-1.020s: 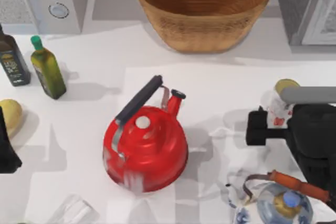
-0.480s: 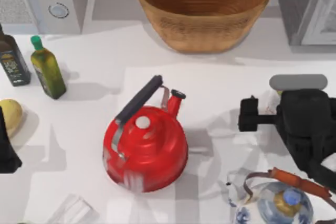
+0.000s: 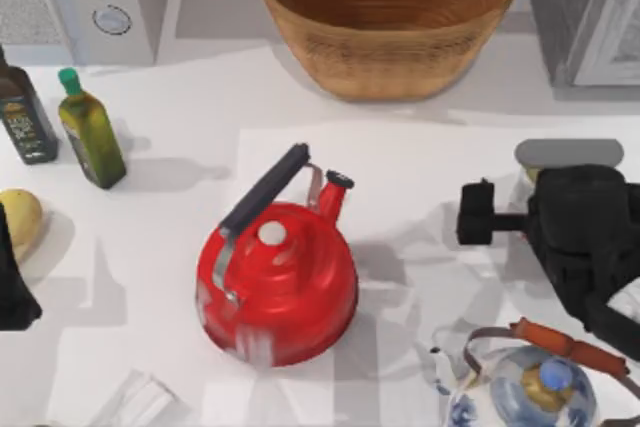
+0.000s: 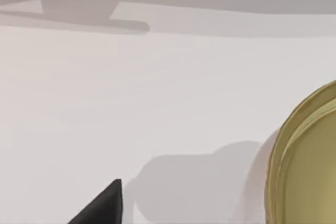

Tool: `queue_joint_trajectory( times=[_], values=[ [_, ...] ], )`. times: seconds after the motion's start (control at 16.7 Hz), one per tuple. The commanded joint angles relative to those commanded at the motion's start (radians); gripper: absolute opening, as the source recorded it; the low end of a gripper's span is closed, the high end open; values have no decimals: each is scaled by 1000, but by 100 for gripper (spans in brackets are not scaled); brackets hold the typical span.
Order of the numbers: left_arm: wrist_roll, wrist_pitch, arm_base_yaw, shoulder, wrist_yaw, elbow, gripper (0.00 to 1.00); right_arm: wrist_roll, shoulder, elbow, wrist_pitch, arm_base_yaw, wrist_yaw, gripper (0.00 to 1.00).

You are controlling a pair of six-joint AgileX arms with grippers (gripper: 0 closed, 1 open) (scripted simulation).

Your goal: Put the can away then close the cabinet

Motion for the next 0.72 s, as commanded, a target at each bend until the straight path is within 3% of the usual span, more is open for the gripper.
queue_joint_trajectory(
  times=[0.72],
  values=[
    [0,0,0,0,0,0,100,0,0,0,0,0,0,2]
  ],
)
